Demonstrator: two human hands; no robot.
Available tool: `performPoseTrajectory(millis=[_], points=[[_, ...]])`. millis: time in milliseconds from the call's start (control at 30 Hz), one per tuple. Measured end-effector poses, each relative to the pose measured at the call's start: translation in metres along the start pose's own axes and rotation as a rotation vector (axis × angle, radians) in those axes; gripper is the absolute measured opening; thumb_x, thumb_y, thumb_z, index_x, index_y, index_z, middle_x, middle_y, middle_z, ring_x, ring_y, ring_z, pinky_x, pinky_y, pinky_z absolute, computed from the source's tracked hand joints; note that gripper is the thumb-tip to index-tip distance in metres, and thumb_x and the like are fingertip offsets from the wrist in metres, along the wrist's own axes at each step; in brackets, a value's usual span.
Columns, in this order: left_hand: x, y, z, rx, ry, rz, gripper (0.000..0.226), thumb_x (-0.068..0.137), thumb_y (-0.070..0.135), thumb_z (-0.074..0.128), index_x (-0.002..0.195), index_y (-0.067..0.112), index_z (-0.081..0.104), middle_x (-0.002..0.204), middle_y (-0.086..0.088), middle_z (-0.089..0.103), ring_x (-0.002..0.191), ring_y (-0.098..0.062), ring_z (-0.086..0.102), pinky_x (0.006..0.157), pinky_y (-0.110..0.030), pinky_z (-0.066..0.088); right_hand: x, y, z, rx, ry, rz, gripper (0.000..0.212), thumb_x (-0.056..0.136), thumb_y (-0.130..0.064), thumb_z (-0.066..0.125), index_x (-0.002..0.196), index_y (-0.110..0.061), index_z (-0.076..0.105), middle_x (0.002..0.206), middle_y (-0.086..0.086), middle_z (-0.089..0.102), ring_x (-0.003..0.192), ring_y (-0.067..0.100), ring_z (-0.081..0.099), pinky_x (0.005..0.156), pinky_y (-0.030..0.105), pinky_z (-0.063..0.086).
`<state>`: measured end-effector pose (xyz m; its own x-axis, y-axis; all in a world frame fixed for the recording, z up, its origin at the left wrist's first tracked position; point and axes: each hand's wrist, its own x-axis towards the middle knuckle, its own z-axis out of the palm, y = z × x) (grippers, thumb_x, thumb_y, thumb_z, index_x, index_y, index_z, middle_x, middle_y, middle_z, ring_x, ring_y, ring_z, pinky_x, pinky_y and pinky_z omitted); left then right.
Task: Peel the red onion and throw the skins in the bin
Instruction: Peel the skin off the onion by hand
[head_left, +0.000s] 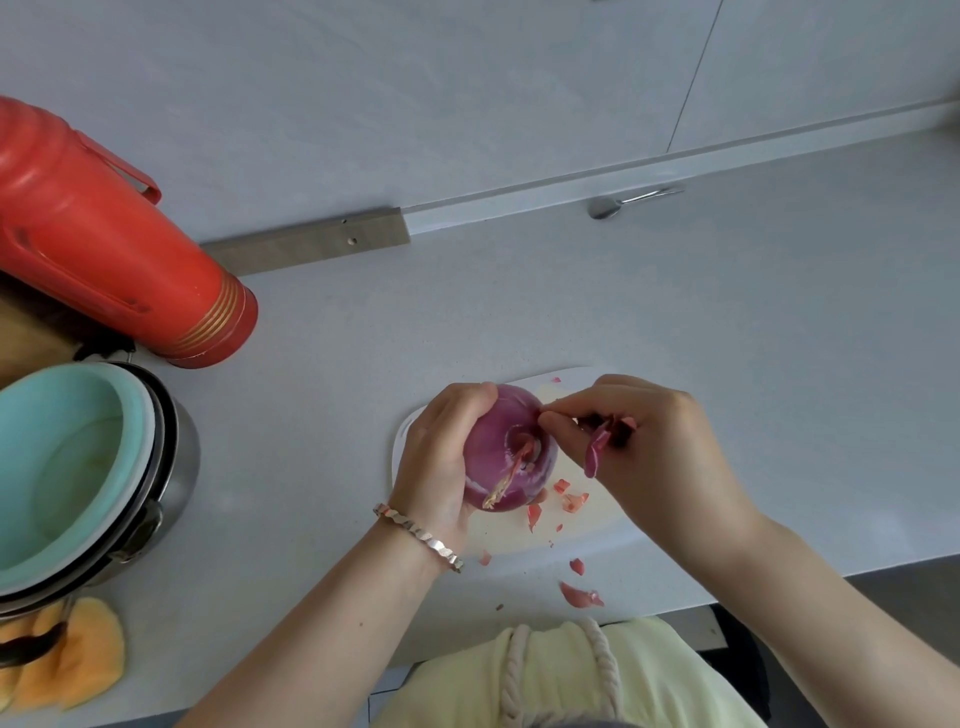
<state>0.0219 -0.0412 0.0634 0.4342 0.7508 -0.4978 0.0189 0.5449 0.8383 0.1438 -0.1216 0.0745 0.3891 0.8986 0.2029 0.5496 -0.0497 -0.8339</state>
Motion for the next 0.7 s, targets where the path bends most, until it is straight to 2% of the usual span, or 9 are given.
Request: performPoseTrajectory(millis=[67,133,233,300,400,433,533,633,700], points=[[-0.002,0.001,-0.001,0.003,-0.027,0.006,0.070,0.060,0.047,0.060,0.102,-0.009,0.059,0.093,-0.028,0.056,0.083,-0.042,0.048,0.072,-0.049,0.043,-0.001,0.001,0.000,0.004,0.000,0.003,0.010,0.074,-0.009,0.066,0.066,-0.015,0.071,0.057,-0.015,0.050,0.060,0.006,0.049,0.054,0.007,0.035],[-0.001,0.001,-0.002,0.013,-0.052,0.010,0.071,0.061,0.046,0.061,0.102,-0.012,0.055,0.089,-0.026,0.052,0.080,-0.036,0.044,0.073,-0.044,0.038,-0.002,0.001,0.000,-0.007,-0.008,0.004,0.011,0.073,-0.010,0.065,0.065,-0.015,0.070,0.056,-0.014,0.049,0.058,0.006,0.048,0.053,0.008,0.035],[-0.002,0.000,-0.002,0.016,-0.067,0.013,0.073,0.062,0.045,0.061,0.104,-0.014,0.053,0.093,-0.035,0.052,0.082,-0.037,0.045,0.073,-0.044,0.037,-0.003,0.002,0.001,-0.054,-0.012,-0.011,0.016,0.070,-0.003,0.064,0.060,-0.015,0.065,0.055,-0.010,0.049,0.058,0.007,0.046,0.052,0.009,0.035],[-0.004,0.001,-0.001,0.030,-0.053,0.000,0.068,0.064,0.044,0.062,0.103,-0.012,0.056,0.102,-0.039,0.054,0.083,-0.038,0.051,0.071,-0.044,0.041,-0.002,0.001,0.000,-0.050,-0.017,-0.008,0.015,0.071,-0.008,0.062,0.060,-0.019,0.063,0.056,-0.008,0.051,0.059,0.007,0.047,0.053,0.008,0.035],[-0.004,-0.005,-0.003,0.037,-0.090,-0.056,0.039,0.074,0.035,0.055,0.088,0.000,0.067,0.088,-0.025,0.063,0.071,-0.030,0.061,0.057,-0.039,0.052,-0.002,0.001,-0.002,0.009,-0.031,0.039,0.013,0.077,-0.009,0.069,0.065,-0.014,0.069,0.058,-0.006,0.056,0.063,0.009,0.051,0.055,0.011,0.038],[-0.004,-0.006,-0.004,0.032,-0.113,-0.065,0.034,0.080,0.033,0.049,0.082,0.004,0.069,0.083,-0.021,0.064,0.068,-0.029,0.062,0.057,-0.037,0.053,-0.002,0.000,-0.004,0.037,-0.045,0.061,0.011,0.077,-0.008,0.071,0.068,-0.013,0.070,0.059,-0.009,0.058,0.064,0.009,0.053,0.055,0.011,0.039],[-0.003,-0.004,-0.004,0.016,-0.125,-0.045,0.042,0.090,0.028,0.040,0.070,0.010,0.072,0.074,-0.014,0.066,0.067,-0.026,0.063,0.061,-0.037,0.053,-0.001,-0.002,-0.009,0.096,-0.110,0.076,0.004,0.073,-0.015,0.074,0.076,-0.017,0.073,0.059,-0.017,0.056,0.059,0.002,0.052,0.055,0.007,0.036],[-0.002,-0.002,-0.004,0.026,-0.120,-0.018,0.036,0.086,0.029,0.046,0.075,0.004,0.070,0.073,-0.014,0.066,0.066,-0.025,0.062,0.059,-0.034,0.053,0.002,-0.004,-0.011,0.069,-0.125,0.059,0.007,0.069,-0.017,0.076,0.076,-0.017,0.073,0.052,-0.017,0.049,0.056,0.000,0.050,0.053,0.006,0.034],[-0.001,-0.002,-0.005,0.049,-0.138,0.021,0.039,0.076,0.032,0.048,0.080,-0.001,0.068,0.073,-0.015,0.065,0.066,-0.024,0.061,0.058,-0.032,0.050,0.003,-0.004,-0.012,0.039,-0.130,0.038,0.006,0.070,-0.016,0.077,0.073,-0.015,0.073,0.056,-0.019,0.048,0.056,-0.001,0.049,0.053,0.006,0.035]])
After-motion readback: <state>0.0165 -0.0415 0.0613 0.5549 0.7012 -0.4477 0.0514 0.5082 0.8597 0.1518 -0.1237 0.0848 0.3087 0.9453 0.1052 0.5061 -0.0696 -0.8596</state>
